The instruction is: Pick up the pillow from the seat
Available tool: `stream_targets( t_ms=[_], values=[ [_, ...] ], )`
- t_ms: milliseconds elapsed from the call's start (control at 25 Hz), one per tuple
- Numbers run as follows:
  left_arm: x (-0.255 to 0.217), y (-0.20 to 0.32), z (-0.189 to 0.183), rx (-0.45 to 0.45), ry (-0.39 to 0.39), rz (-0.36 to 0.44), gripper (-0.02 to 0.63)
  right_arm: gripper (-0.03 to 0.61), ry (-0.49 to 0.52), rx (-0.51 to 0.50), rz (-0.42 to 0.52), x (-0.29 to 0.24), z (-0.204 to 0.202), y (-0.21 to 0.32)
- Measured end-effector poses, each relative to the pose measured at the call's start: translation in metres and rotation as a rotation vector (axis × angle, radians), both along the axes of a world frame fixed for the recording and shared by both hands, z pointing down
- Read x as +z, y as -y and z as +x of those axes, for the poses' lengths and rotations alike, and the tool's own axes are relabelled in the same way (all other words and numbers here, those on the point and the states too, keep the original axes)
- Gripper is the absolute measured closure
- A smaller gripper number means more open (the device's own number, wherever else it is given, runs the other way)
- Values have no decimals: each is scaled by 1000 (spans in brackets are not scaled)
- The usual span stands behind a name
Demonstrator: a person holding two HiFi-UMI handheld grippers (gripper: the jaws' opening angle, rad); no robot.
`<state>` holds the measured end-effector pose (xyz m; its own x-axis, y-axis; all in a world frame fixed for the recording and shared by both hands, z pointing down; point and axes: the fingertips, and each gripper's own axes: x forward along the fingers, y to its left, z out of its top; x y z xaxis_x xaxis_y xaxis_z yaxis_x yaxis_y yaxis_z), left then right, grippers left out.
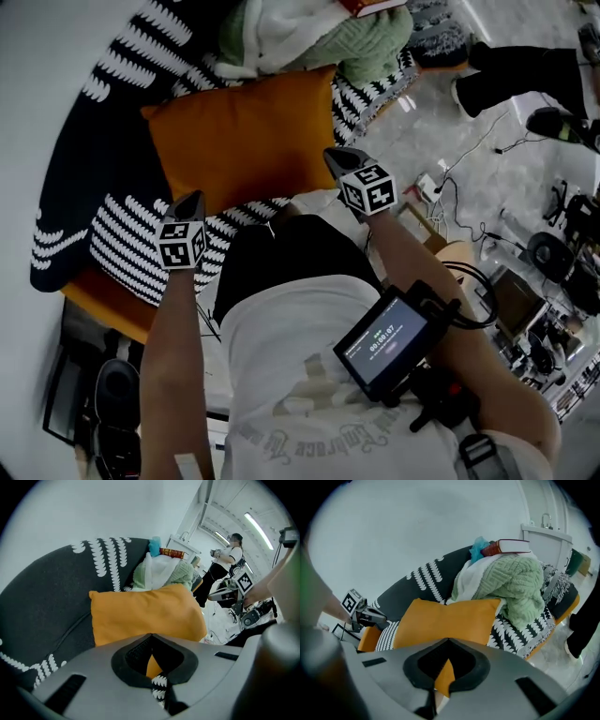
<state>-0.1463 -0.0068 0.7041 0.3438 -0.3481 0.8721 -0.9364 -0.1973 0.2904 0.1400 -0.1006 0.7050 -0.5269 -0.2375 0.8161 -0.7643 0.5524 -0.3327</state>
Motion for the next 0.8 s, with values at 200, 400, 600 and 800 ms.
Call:
stream_targets(
  t_ms=[200,400,600,800],
  values=[
    [37,19,-27,-105,-26,-47,604,565,1,9,-35,35,-3,15],
    [70,28,-31,-157,-21,-102,604,511,0,53,-96,71,16,17],
    [82,31,-44,-241,-61,-120,481,332,58,198,-129,80,24,13],
    [103,35,-50,-315,-132,-184,226,214,112,276,-207,96,28,9]
  ],
)
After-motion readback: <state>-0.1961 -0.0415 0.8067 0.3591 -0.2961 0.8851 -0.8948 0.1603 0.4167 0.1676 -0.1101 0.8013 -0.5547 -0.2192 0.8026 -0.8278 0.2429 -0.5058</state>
